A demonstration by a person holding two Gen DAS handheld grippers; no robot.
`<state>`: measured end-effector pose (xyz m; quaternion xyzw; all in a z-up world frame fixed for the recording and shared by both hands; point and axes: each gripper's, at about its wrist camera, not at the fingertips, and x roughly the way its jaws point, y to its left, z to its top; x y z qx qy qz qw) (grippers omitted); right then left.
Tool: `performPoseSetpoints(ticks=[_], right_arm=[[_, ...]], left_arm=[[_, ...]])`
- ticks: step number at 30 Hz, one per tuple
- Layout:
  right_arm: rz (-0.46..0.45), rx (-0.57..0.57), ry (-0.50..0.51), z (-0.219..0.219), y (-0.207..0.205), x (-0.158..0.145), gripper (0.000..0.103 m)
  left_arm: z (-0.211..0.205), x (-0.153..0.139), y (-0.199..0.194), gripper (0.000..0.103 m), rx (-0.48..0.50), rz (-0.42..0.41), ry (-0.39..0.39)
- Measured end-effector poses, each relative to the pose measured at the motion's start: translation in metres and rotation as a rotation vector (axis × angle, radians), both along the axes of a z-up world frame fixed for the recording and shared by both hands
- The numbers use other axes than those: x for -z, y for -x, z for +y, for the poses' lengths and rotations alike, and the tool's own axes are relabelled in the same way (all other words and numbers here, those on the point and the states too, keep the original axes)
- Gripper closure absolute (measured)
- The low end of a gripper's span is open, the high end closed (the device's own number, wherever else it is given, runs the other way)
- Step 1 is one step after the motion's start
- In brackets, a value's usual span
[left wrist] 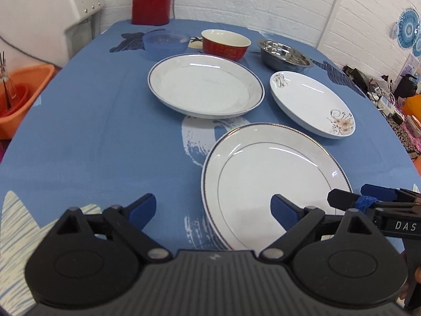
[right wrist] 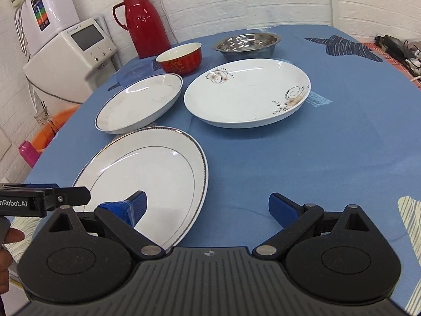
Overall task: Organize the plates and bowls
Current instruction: 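Move the right tool to the rim of the large gold-rimmed plate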
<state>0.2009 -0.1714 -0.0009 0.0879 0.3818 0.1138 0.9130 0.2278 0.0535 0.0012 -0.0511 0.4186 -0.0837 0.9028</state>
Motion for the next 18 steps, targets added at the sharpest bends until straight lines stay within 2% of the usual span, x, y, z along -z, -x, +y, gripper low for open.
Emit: performPoseSetpoints(ticks=[3, 8, 10, 12, 14, 18], right_arm=[[0.046, -0.012, 0.01, 0.002, -0.01, 0.003, 0.019], [0.079, -0.075, 0.14, 0.019, -0.024, -0.002, 0.02], [0.114, -0.095, 0.173, 0.025, -0.031, 0.003, 0.017], [0.088, -0.114, 0.223, 0.032, -0.03, 0.006, 0.016], [0.076, -0.122, 0.208, 0.032, -0.031, 0.007, 0.012], [0.097, -0.093, 0.213, 0.032, -0.037, 0.005, 0.012]], left_arm=[[0.005, 0.004, -0.003, 0.01, 0.026, 0.012, 0.014], [0.013, 0.016, -0.011, 0.011, 0.04, 0.036, 0.057], [0.012, 0.02, -0.012, 0.011, 0.05, 0.032, 0.048], [0.009, 0.021, -0.011, 0.011, 0.059, 0.018, 0.025], [0.007, 0.022, -0.011, 0.011, 0.06, 0.007, 0.007], [0.001, 0.023, -0.009, 0.011, 0.064, -0.002, -0.029]])
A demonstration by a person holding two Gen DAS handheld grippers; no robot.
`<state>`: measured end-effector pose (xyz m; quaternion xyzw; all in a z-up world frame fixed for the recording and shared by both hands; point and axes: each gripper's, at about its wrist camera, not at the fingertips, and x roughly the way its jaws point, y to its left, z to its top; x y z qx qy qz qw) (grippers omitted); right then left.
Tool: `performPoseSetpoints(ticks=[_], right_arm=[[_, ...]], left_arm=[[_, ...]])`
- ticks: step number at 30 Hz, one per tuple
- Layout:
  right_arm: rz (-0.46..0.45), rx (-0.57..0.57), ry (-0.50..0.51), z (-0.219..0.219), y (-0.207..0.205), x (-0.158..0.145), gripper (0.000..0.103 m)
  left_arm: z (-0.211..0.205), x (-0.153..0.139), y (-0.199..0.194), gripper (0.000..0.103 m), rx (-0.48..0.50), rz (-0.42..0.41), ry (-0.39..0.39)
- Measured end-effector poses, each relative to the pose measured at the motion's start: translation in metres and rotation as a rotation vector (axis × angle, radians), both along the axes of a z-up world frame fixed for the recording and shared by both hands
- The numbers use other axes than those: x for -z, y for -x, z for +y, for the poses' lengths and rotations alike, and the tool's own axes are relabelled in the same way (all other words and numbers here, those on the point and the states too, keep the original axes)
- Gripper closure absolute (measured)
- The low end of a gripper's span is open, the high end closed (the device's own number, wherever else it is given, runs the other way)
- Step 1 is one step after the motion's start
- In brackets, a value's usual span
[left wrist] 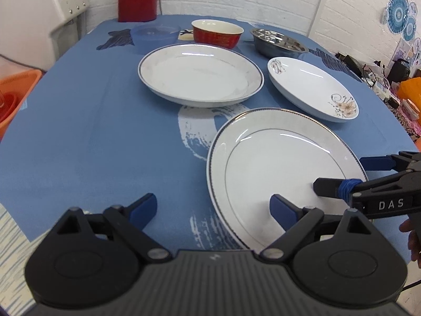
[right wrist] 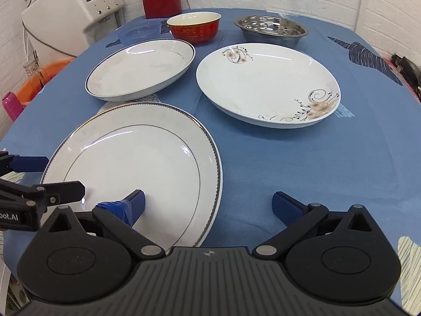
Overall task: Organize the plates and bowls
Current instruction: 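Move the right tool to the rim of the large gold-rimmed plate, then grip the plate rim with the right tool and slide it into line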
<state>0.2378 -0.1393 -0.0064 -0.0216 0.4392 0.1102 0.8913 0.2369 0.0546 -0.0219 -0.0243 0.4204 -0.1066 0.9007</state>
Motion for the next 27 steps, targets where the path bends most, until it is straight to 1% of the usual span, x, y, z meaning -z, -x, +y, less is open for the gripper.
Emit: performPoseSetpoints(ticks=[4, 6, 7, 8, 9, 10, 12, 13, 14, 15, 16, 18, 20, 21, 27], right_arm=[[0.057, -0.002, 0.015, 0.003, -0.009, -0.003, 0.012], [0.092, 0.016, 0.017, 0.005, -0.011, -0.005, 0.013], [0.1, 0.005, 0.015, 0.006, -0.011, -0.006, 0.015], [0.097, -0.014, -0.008, 0.006, -0.011, -0.006, 0.017], [0.089, -0.024, -0.039, 0.005, -0.009, -0.007, 0.018], [0.081, -0.03, -0.071, 0.003, -0.007, -0.007, 0.02], [0.063, -0.044, -0.064, 0.003, -0.006, -0.008, 0.027], [0.043, -0.053, -0.036, 0.004, -0.005, -0.009, 0.044], [0.014, -0.068, -0.008, 0.005, -0.004, -0.01, 0.076], [0.022, -0.084, -0.047, 0.002, -0.005, -0.011, 0.082], [0.032, -0.076, -0.054, -0.001, -0.007, -0.012, 0.086], [0.017, -0.1, -0.029, 0.001, -0.005, -0.013, 0.087], [0.014, -0.086, -0.043, 0.0, -0.003, -0.012, 0.086], [0.012, -0.078, -0.051, 0.0, -0.001, -0.012, 0.086], [0.011, -0.068, -0.094, 0.006, 0.012, -0.011, 0.084]], left_arm=[[-0.002, 0.001, 0.0, 0.012, -0.006, -0.002, -0.014], [-0.003, 0.0, 0.0, 0.012, -0.007, 0.004, -0.019], [-0.004, 0.0, 0.0, 0.014, -0.009, 0.004, -0.02], [-0.004, 0.0, 0.0, 0.016, -0.008, 0.002, -0.026], [-0.006, 0.0, 0.0, 0.024, -0.01, -0.002, -0.038], [-0.007, -0.001, 0.001, 0.027, -0.012, -0.008, -0.046], [-0.007, -0.002, 0.001, 0.033, 0.004, -0.008, -0.033], [-0.008, -0.002, 0.001, 0.036, 0.008, -0.014, -0.035], [-0.009, -0.003, 0.001, 0.046, 0.015, -0.021, -0.033], [-0.009, -0.004, 0.001, 0.065, 0.027, -0.025, -0.018], [-0.009, -0.005, 0.001, 0.074, 0.038, -0.019, 0.009], [-0.009, -0.005, -0.001, 0.079, 0.017, -0.018, 0.016], [-0.006, -0.005, -0.002, 0.085, -0.002, -0.014, 0.049], [-0.004, -0.006, -0.003, 0.091, -0.007, -0.005, 0.066], [0.001, -0.012, 0.001, 0.091, -0.022, -0.003, 0.039]])
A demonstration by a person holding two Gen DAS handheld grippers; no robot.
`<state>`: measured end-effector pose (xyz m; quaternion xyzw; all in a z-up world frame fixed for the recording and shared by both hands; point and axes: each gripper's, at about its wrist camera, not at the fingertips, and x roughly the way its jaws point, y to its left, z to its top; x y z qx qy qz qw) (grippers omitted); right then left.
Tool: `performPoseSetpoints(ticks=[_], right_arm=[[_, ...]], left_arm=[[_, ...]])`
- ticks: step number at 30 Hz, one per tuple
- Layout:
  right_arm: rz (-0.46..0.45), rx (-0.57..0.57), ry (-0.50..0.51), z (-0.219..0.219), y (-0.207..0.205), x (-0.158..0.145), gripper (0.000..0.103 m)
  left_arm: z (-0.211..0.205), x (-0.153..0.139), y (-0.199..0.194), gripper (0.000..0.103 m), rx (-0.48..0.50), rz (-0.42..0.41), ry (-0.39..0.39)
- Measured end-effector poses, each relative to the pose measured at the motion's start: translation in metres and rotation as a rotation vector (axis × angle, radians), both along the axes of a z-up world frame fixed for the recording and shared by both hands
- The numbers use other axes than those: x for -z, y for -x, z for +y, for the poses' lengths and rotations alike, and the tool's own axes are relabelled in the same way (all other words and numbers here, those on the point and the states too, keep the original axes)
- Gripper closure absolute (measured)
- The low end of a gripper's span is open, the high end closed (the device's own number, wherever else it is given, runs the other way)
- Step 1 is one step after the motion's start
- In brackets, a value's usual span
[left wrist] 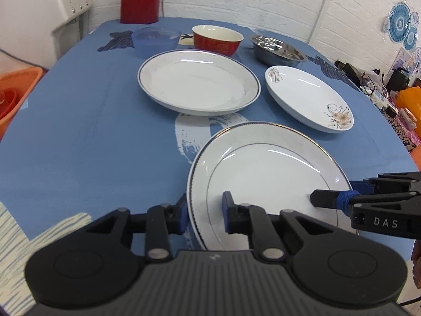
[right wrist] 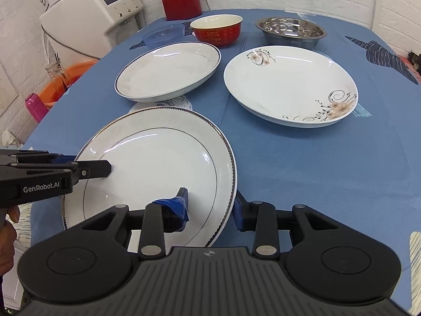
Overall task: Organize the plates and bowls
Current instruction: 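Grip the plate rim with the right tool and slide it into line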
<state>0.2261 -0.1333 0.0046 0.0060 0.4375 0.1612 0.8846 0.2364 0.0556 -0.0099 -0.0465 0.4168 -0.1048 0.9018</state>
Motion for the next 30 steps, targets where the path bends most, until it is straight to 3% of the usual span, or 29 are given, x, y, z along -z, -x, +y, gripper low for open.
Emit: performPoseSetpoints(ticks=[5, 11, 18, 22, 30], right_arm=[[0.016, -0.002, -0.06, 0.014, 0.005, 0.0, 0.083], [-0.018, -0.103, -0.096, 0.061, -0.003, -0.01, 0.082], [-0.01, -0.178, -0.114, 0.105, -0.018, -0.006, 0.082], [-0.008, -0.169, -0.091, 0.104, -0.018, -0.004, 0.08], [-0.007, -0.064, -0.055, 0.061, -0.016, -0.001, 0.079]], left_arm=[[0.015, -0.01, 0.008, 0.091, -0.033, -0.024, -0.048], [0.061, -0.027, 0.017, 0.091, -0.131, -0.072, -0.099], [0.102, -0.027, 0.019, 0.092, -0.222, -0.079, -0.127], [0.098, -0.023, 0.014, 0.093, -0.218, -0.086, -0.108], [0.05, -0.014, -0.001, 0.092, -0.129, -0.076, -0.08]])
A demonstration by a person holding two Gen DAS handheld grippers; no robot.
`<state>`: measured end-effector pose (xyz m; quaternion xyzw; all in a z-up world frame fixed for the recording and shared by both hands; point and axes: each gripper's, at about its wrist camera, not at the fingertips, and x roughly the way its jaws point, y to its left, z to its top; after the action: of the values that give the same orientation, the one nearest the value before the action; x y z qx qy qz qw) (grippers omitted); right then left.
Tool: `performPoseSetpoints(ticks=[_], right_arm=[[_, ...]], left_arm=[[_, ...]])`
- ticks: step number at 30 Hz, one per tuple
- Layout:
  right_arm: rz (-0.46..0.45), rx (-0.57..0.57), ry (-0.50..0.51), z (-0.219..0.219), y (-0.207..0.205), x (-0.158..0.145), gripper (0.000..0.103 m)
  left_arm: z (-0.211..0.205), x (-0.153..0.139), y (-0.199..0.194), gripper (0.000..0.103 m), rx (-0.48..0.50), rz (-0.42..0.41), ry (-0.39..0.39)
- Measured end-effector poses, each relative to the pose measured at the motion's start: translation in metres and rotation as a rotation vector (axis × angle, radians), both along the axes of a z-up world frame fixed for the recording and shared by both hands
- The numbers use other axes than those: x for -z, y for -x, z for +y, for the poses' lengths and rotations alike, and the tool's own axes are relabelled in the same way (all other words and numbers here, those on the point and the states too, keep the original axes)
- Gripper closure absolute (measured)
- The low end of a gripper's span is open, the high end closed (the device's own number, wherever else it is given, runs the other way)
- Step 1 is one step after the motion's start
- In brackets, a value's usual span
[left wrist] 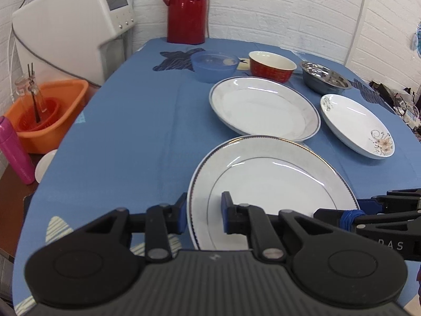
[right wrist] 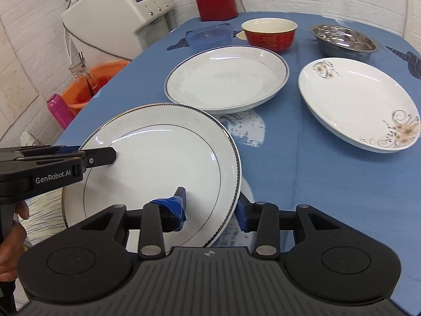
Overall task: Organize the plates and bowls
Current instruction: 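Grip the plate rim with the right tool and slide it into line, then open the right tool and pull it back from the plate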
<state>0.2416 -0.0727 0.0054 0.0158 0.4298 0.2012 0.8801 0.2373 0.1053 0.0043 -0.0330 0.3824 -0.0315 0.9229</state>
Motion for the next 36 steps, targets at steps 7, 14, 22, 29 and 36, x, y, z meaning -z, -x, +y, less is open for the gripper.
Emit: performPoseSetpoints(ticks=[7, 14, 22, 29, 36], right_arm=[[-0.016, 0.095, 0.015, -0.05, 0.004, 0.004, 0.077], [-0.039, 0.11, -0.007, -0.074, 0.006, 0.005, 0.076], [-0.052, 0.14, -0.023, -0.089, 0.009, 0.003, 0.076], [-0.195, 0.276, -0.079, -0.112, 0.028, -0.022, 0.075], [-0.205, 0.557, 0.007, -0.116, 0.053, -0.025, 0.075]], left_arm=[[-0.054, 0.009, -0.011, 0.091, 0.093, 0.032, 0.013], [-0.074, 0.019, -0.022, 0.089, 0.091, 0.032, 0.052], [-0.085, 0.02, -0.023, 0.073, 0.141, 0.023, 0.053], [-0.071, -0.013, -0.008, 0.042, 0.069, -0.109, -0.05], [-0.082, -0.035, 0.015, 0.015, 0.046, -0.205, -0.065]])
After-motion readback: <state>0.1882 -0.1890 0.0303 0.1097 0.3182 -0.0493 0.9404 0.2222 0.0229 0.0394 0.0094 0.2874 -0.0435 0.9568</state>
